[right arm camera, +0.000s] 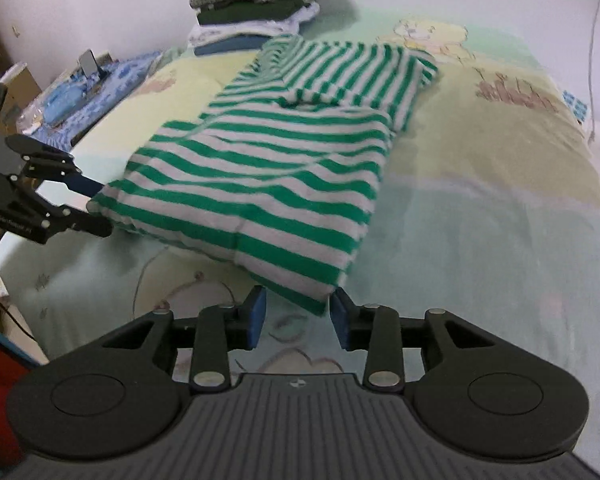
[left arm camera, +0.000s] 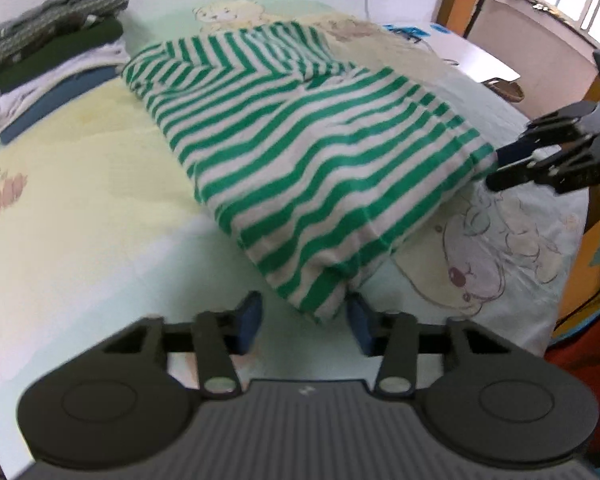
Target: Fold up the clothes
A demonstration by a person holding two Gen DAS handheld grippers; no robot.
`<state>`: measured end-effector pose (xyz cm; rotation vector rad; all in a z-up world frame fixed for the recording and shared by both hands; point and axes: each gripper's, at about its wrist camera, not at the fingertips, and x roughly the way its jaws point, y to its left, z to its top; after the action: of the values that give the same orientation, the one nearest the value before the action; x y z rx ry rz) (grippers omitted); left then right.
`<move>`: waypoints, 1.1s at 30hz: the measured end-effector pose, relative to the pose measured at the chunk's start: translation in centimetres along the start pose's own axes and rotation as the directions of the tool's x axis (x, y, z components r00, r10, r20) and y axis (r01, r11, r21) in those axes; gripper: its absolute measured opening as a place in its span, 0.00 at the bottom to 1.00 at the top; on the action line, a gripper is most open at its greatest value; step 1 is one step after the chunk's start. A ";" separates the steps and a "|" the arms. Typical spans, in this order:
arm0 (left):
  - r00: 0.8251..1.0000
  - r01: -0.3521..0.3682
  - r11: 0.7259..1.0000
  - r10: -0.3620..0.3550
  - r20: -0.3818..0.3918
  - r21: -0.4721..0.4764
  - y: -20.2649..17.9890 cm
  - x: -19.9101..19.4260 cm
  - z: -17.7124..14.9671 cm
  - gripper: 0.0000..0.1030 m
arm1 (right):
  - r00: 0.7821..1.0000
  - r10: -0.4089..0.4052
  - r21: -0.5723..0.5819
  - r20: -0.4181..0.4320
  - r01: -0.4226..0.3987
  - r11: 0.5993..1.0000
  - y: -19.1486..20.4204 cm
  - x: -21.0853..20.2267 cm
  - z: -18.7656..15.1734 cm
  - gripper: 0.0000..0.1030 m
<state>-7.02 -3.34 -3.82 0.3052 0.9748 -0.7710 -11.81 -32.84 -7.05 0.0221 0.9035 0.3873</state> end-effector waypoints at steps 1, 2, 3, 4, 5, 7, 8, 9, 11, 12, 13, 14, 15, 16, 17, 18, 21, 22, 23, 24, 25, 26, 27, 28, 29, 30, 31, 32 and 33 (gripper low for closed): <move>1.000 0.015 1.000 -0.015 0.004 0.001 0.1 -0.2 0.3 0.23 | 1.000 -0.001 0.006 0.011 0.001 1.000 0.0 0.1 0.0 0.36; 1.000 0.028 1.000 -0.028 0.008 0.001 0.2 -0.2 0.5 0.13 | 1.000 0.000 0.010 0.016 -0.001 1.000 -0.1 0.4 0.1 0.31; 0.999 0.034 0.999 -0.034 0.009 0.003 0.1 -0.3 0.6 0.10 | 1.000 0.002 0.013 0.021 -0.003 1.000 -0.3 0.6 0.2 0.27; 1.000 0.027 0.999 -0.027 0.008 0.018 0.1 -0.3 0.6 0.09 | 1.000 0.004 0.016 0.026 -0.005 1.000 -0.4 0.8 0.4 0.15; 1.000 0.018 0.999 -0.018 0.007 0.034 0.1 -0.4 0.6 0.09 | 1.000 0.003 0.012 0.023 -0.003 1.000 -0.6 0.7 0.4 0.11; 1.000 0.012 0.999 -0.012 0.000 0.053 0.2 -0.6 0.4 0.09 | 1.000 0.004 -0.007 0.014 -0.004 1.000 -1.1 0.0 0.5 0.09; 1.000 0.015 0.998 -0.015 -0.007 0.056 0.4 -0.9 0.2 0.08 | 1.000 0.004 -0.030 0.006 -0.004 1.000 -1.2 -0.4 0.5 0.08; 1.000 0.019 0.998 -0.018 -0.014 0.059 0.6 -1.1 0.1 0.06 | 1.000 0.004 -0.052 -0.001 -0.004 0.999 -1.4 -0.8 0.6 0.08; 0.999 0.035 0.997 -0.034 -0.018 0.067 0.5 -1.5 -0.2 0.06 | 1.000 -0.001 -0.099 -0.016 -0.001 0.995 -1.4 -1.3 0.7 0.08; 0.999 0.046 0.997 -0.045 -0.020 0.067 0.4 -1.5 -0.2 0.06 | 1.000 0.003 -0.105 -0.023 -0.006 0.994 -1.5 -1.3 0.8 0.08; 0.998 0.057 0.996 -0.056 -0.023 0.068 0.3 -1.5 -0.3 0.06 | 0.999 0.003 -0.116 -0.036 -0.008 0.993 -1.5 -0.9 0.8 0.08; 0.998 0.060 0.996 -0.058 -0.033 0.068 0.1 -0.9 -0.6 0.06 | 0.999 -0.006 -0.134 -0.047 -0.001 0.991 -1.3 -0.3 0.7 0.08; 0.998 0.051 0.996 -0.049 -0.039 0.074 0.0 -0.5 -0.8 0.06 | 0.998 -0.007 -0.145 -0.060 -0.002 0.989 -1.1 0.4 0.5 0.08; 0.998 0.042 0.996 -0.039 -0.044 0.080 -0.1 0.0 -1.0 0.09 | 0.997 -0.008 -0.157 -0.073 -0.004 0.988 -1.0 1.1 0.3 0.10; 0.998 0.033 0.996 -0.029 -0.050 0.086 -0.2 0.5 -1.3 0.09 | 0.997 -0.008 -0.149 -0.079 -0.003 0.989 -1.1 0.8 0.5 0.10; 0.998 0.026 0.996 -0.021 -0.060 0.083 -0.1 0.4 -1.2 0.11 | 0.996 -0.009 -0.141 -0.085 -0.003 0.990 -1.2 0.5 0.8 0.13; 0.999 -0.028 0.993 0.032 -0.040 0.115 0.1 -1.4 -1.3 0.30 | 0.998 -0.014 -0.116 -0.068 0.006 0.993 -1.7 -1.9 1.7 0.29; 0.998 -0.048 0.990 0.053 -0.028 0.133 0.1 -2.2 -1.3 0.31 | 0.999 -0.018 -0.113 -0.044 0.013 0.993 -1.8 -2.9 2.0 0.29; 0.997 -0.067 0.988 0.070 -0.016 0.138 0.3 -3.0 -1.3 0.31 | 1.000 -0.025 -0.099 -0.013 0.023 0.995 -2.0 -3.9 2.4 0.30; 0.998 -0.066 0.991 0.067 -0.003 0.119 0.8 -3.9 -0.9 0.32 | 1.000 -0.024 -0.082 0.016 0.025 0.996 -2.1 -4.5 2.9 0.30; 0.998 -0.063 0.993 0.063 0.010 0.098 1.2 -4.7 -0.6 0.32 | 0.999 -0.015 -0.065 0.048 0.018 0.998 -2.1 -4.9 3.4 0.30; 0.997 -0.064 0.995 0.061 0.039 0.071 1.7 -5.3 -0.1 0.32 | 0.997 0.001 -0.058 0.073 0.003 0.998 -1.8 -4.8 4.0 0.30; 0.996 -0.063 0.997 0.060 0.068 0.044 2.1 -5.9 0.4 0.32 | 0.996 0.011 -0.067 0.086 -0.005 0.998 -1.4 -4.4 4.3 0.30; 0.994 -0.055 0.998 0.054 0.099 0.010 2.4 -6.0 1.2 0.32 | 0.994 0.007 -0.091 0.105 0.002 0.996 -0.8 -3.6 4.7 0.30; 0.993 -0.052 0.999 0.052 0.105 -0.003 2.4 -5.5 1.9 0.32 | 0.992 0.004 -0.114 0.124 0.010 0.993 -0.1 -2.7 5.1 0.29; 0.993 -0.049 0.999 0.050 0.110 -0.016 2.3 -5.0 2.5 0.33 | 0.991 -0.003 -0.133 0.134 0.021 0.991 0.2 -1.8 5.3 0.29; 0.991 -0.088 0.996 0.088 0.098 -0.003 2.0 -3.8 3.1 0.33 | 0.990 -0.010 -0.151 0.143 0.032 0.988 0.6 -0.8 5.6 0.29; 0.988 -0.130 0.991 0.129 0.085 0.012 1.6 -2.5 3.7 0.34 | 0.989 -0.020 -0.167 0.148 0.045 0.985 0.8 0.2 6.0 0.29; 0.986 -0.152 0.988 0.152 0.069 0.005 1.7 -1.2 3.9 0.36 | 0.988 -0.037 -0.181 0.151 0.064 0.981 1.0 1.3 6.5 0.29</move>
<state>-3.77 -3.82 -0.86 0.3561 0.8727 -0.6436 -6.45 -30.50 -3.82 -0.1415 0.7183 0.4155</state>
